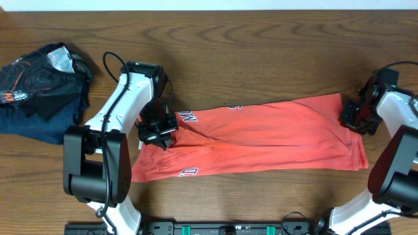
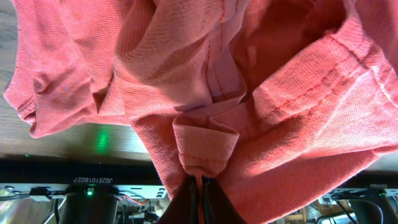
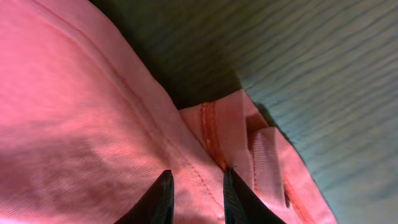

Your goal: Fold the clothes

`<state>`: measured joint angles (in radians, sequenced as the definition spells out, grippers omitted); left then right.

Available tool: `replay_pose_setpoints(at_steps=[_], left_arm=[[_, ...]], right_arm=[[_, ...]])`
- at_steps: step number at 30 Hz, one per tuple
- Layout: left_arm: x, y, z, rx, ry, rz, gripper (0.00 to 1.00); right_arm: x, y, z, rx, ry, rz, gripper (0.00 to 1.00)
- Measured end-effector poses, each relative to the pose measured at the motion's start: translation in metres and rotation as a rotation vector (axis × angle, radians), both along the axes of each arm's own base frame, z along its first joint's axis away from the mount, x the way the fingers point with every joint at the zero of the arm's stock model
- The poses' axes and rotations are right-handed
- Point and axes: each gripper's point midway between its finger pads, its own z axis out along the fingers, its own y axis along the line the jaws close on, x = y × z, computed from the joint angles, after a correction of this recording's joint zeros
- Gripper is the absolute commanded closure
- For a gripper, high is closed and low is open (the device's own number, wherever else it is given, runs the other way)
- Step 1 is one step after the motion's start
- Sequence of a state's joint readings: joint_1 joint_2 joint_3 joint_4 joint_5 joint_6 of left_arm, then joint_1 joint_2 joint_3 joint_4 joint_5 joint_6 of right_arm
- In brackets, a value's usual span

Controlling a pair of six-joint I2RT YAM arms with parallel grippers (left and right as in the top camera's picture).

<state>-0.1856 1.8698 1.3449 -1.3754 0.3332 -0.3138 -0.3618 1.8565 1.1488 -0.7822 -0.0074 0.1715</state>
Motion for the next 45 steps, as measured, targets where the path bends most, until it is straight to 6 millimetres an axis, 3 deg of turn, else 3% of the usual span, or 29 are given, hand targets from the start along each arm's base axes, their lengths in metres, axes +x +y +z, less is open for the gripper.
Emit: replay_pose_setpoints(at_steps=[15, 30, 35, 45], left_arm=[[0.0, 0.0, 0.0, 0.0, 0.0, 0.0, 0.94], [0.0, 0.0, 0.0, 0.0, -0.001, 0.0, 0.94], [0.001, 0.0, 0.0, -0.001, -0.003, 0.0, 0.94], [0.001, 0.0, 0.0, -0.001, -0.004, 0.0, 0.94]], right_arm=[[0.01, -0.008, 0.0, -0.039, -0.036, 0.013, 0.77], [0.003, 0.002, -0.01, -0.002, -0.031, 0.077, 0.76], [0.004, 0.004, -0.01, 0.009, -0.036, 0.093, 0.98], [0.004, 0.005, -0.01, 0.014, -0.035, 0.096, 0.99]])
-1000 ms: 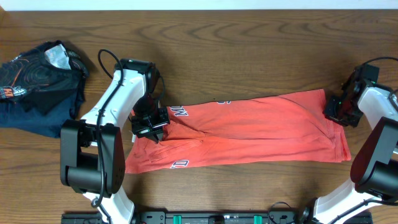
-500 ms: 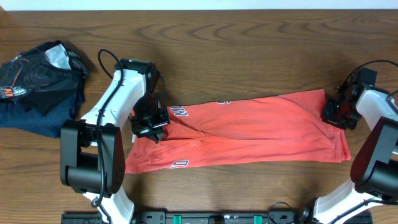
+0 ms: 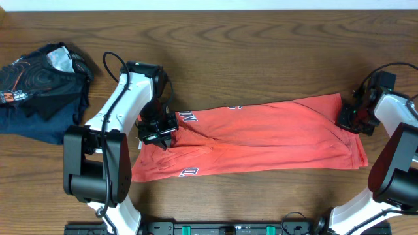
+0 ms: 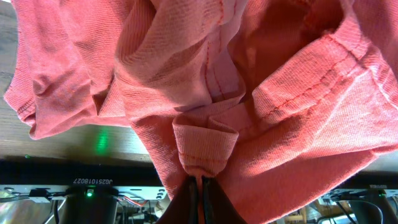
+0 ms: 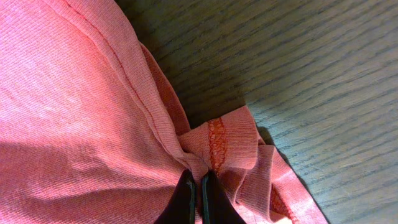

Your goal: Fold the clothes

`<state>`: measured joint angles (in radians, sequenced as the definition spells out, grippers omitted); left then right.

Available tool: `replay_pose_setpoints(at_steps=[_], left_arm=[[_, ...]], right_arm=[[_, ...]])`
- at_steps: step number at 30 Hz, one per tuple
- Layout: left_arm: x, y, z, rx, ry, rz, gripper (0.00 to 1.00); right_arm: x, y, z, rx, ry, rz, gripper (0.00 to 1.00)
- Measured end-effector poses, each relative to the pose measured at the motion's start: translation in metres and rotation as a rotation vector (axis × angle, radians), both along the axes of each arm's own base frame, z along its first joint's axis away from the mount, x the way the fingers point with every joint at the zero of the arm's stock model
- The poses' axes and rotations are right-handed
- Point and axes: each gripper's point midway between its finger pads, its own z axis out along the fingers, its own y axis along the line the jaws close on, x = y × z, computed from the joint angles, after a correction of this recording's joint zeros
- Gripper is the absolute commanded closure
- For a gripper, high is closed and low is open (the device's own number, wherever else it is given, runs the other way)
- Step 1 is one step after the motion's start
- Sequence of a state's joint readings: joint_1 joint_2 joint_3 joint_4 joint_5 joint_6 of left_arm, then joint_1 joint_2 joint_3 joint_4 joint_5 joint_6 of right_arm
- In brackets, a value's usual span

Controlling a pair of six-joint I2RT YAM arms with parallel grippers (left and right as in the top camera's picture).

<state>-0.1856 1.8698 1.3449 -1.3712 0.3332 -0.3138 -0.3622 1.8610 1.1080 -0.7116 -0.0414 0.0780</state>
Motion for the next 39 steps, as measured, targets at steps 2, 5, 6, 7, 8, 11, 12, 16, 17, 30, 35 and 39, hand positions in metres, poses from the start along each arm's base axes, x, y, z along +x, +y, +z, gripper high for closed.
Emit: replay_pose_setpoints(at_steps=[2, 5, 6, 7, 8, 11, 12, 16, 17, 30, 35, 39], left_arm=[[0.0, 0.0, 0.0, 0.0, -0.001, 0.0, 0.94], [0.001, 0.0, -0.001, -0.001, -0.005, 0.0, 0.94], [0.001, 0.0, -0.001, -0.001, -0.007, 0.0, 0.94], [0.002, 0.0, -0.001, -0.001, -0.008, 0.0, 0.94], [0.002, 0.0, -0.001, -0.002, -0.008, 0.0, 0.94], [0.002, 0.0, -0.001, -0.002, -0.009, 0.0, 0.94], [0.002, 0.0, -0.001, -0.002, -0.009, 0.0, 0.94], [0.002, 0.0, -0.001, -0.002, -0.009, 0.0, 0.94], [0.002, 0.0, -0.001, -0.002, -0.01, 0.0, 0.94], [0.002, 0.0, -0.001, -0.002, -0.01, 0.0, 0.94], [0.002, 0.0, -0.001, -0.002, -0.01, 0.0, 0.94], [0.002, 0.0, -0.001, -0.002, -0.01, 0.0, 0.94]], right_arm=[[-0.002, 0.0, 0.0, -0.002, 0.009, -0.001, 0.99], [-0.008, 0.0, 0.0, -0.003, 0.035, -0.001, 0.99], [-0.009, 0.0, 0.001, -0.004, 0.04, -0.002, 0.99], [-0.011, 0.001, 0.001, -0.003, 0.048, -0.002, 0.99], [-0.013, 0.001, 0.001, -0.004, 0.054, -0.002, 0.99], [-0.014, 0.0, 0.005, -0.012, 0.054, -0.003, 0.99], [-0.015, 0.0, 0.007, -0.014, 0.051, -0.003, 0.99], [-0.018, 0.0, 0.016, -0.018, 0.049, -0.003, 0.99], [-0.02, 0.001, 0.016, -0.015, 0.056, -0.003, 0.99], [-0.025, 0.003, 0.016, -0.008, 0.076, -0.002, 0.93], [-0.025, 0.001, 0.016, -0.017, 0.076, -0.003, 0.95], [-0.024, -0.001, 0.017, -0.029, 0.075, -0.004, 0.97]])
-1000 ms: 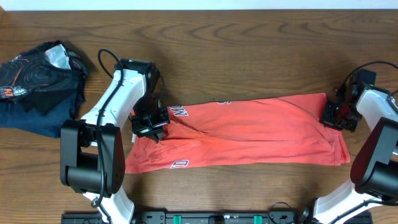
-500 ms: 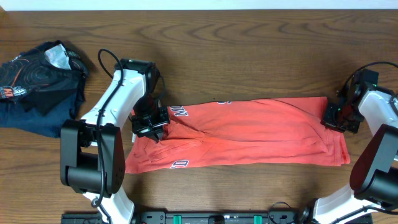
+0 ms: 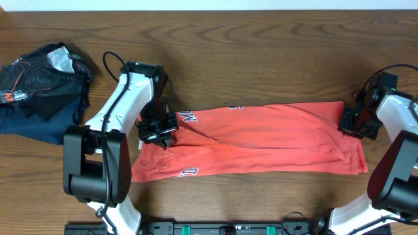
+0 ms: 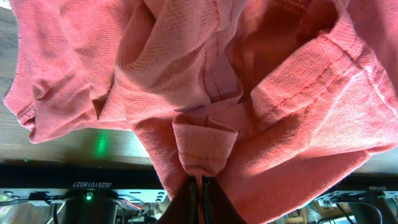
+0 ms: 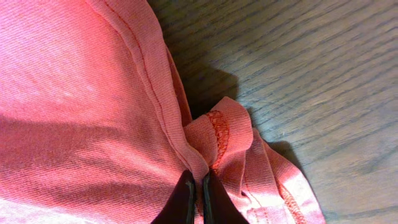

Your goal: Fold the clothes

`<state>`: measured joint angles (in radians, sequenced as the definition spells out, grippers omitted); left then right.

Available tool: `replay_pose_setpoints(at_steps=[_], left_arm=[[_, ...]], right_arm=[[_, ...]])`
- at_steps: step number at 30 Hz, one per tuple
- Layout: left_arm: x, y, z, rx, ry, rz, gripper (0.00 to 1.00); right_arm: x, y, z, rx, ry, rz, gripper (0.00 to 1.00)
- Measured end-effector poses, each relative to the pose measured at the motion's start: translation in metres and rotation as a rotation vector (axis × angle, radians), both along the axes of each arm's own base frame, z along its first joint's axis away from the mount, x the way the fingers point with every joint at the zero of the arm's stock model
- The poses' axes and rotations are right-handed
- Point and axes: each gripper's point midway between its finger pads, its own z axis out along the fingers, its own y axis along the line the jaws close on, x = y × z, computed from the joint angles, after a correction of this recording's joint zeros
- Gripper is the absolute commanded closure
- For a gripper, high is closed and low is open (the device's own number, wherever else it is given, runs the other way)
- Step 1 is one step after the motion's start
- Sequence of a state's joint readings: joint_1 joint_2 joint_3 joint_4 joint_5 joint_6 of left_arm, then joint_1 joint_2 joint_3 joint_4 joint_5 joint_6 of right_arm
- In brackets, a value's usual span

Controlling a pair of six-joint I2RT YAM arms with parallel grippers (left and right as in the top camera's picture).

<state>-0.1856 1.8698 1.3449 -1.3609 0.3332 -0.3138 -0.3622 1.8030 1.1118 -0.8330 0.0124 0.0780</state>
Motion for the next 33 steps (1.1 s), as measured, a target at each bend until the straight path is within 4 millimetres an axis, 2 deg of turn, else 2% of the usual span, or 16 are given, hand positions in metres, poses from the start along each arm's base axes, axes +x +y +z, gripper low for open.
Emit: replay_pose_setpoints(at_steps=[11, 20, 33], left_arm=[[0.0, 0.0, 0.0, 0.0, 0.0, 0.0, 0.94], [0.0, 0.0, 0.0, 0.0, 0.0, 0.0, 0.94], [0.0001, 0.0, 0.0, 0.0, 0.0, 0.0, 0.94]], right_arm=[[0.0071, -0.0039, 0.0005, -0.018, -0.028, 0.0, 0.92], [0.003, -0.0024, 0.0002, -0.012, -0.011, 0.0, 0.93], [0.0052, -0.0038, 0.0004, -0.018, -0.02, -0.001, 0.89]])
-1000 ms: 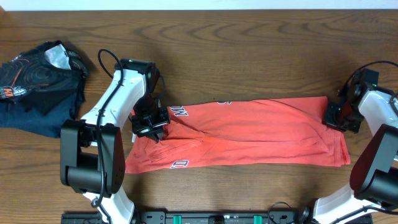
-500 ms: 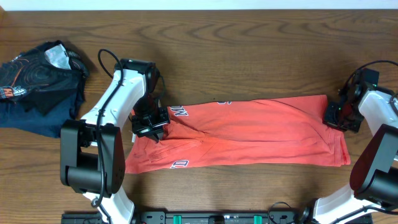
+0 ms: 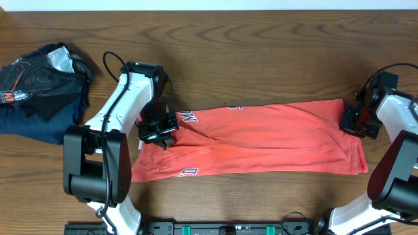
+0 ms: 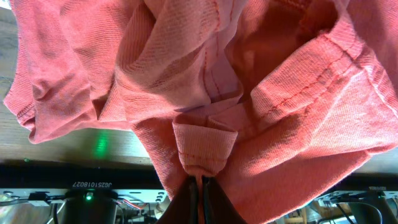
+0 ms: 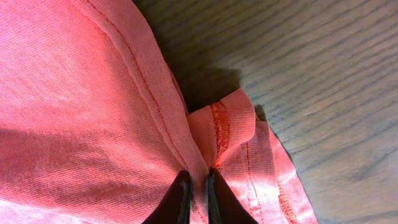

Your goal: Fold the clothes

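A red shirt (image 3: 261,140) lies stretched left to right across the wooden table (image 3: 261,52). My left gripper (image 3: 157,134) is at its left end, shut on a bunched fold of the red cloth (image 4: 205,146); the fingertips (image 4: 200,180) pinch it tightly. My right gripper (image 3: 349,121) is at the shirt's far right corner. In the right wrist view its jaws (image 5: 196,180) stand slightly apart with the stitched hem (image 5: 217,134) of the shirt between them.
A crumpled pile of dark clothes (image 3: 39,81) lies at the far left of the table. The arm bases stand along the near edge (image 3: 228,228).
The right jaws stand a little wider apart on the hem than before. The shirt and both arms lie as they did; the left grip is unchanged.
At first my right gripper stood open around the hem at the shirt's far right corner. It then was shut on that hem. By the last moment the corner sat slightly further right and the top edge lay straighter. The left gripper held its fold throughout.
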`<state>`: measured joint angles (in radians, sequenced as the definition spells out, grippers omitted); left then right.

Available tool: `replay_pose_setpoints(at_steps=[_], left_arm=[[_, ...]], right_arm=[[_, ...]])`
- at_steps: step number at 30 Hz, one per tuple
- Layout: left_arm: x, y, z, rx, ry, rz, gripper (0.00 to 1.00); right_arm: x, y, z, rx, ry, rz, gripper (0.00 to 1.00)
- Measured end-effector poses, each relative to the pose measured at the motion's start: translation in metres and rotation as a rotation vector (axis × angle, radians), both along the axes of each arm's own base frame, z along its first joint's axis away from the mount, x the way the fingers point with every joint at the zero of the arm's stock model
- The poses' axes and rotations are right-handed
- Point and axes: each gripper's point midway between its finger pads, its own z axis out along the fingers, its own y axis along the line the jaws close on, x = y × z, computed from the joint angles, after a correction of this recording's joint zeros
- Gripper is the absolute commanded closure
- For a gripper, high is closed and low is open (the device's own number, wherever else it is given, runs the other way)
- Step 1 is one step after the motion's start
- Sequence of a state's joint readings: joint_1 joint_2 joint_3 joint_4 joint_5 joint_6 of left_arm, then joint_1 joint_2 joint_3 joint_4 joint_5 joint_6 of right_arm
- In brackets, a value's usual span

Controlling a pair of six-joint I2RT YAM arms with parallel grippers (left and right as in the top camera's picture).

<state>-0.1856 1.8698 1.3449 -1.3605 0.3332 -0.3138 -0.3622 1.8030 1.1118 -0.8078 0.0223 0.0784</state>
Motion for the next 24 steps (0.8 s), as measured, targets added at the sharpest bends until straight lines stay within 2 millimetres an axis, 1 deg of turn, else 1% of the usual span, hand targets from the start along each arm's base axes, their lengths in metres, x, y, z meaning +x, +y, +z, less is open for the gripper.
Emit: replay_pose_setpoints(at_steps=[4, 12, 18, 20, 24], left_arm=[[0.0001, 0.0, 0.0, 0.0, 0.0, 0.0, 0.94], [0.0002, 0.0, -0.0001, 0.0, -0.001, 0.0, 0.94], [0.0009, -0.0002, -0.0004, -0.001, -0.004, 0.0, 0.94], [0.0009, -0.0002, -0.0004, -0.001, -0.004, 0.0, 0.94], [0.001, -0.0002, -0.0004, -0.001, -0.004, 0.0, 0.94]], right_arm=[[-0.0004, 0.0001, 0.0, 0.0, 0.001, -0.002, 0.89], [-0.0086, 0.0033, -0.0003, 0.014, 0.035, -0.009, 0.91], [-0.0089, 0.0034, -0.0003, 0.014, 0.036, -0.009, 0.92], [-0.0087, 0.0033, 0.0001, 0.014, 0.036, -0.008, 0.99], [-0.0095, 0.0037, 0.0021, 0.018, 0.043, -0.016, 0.99]])
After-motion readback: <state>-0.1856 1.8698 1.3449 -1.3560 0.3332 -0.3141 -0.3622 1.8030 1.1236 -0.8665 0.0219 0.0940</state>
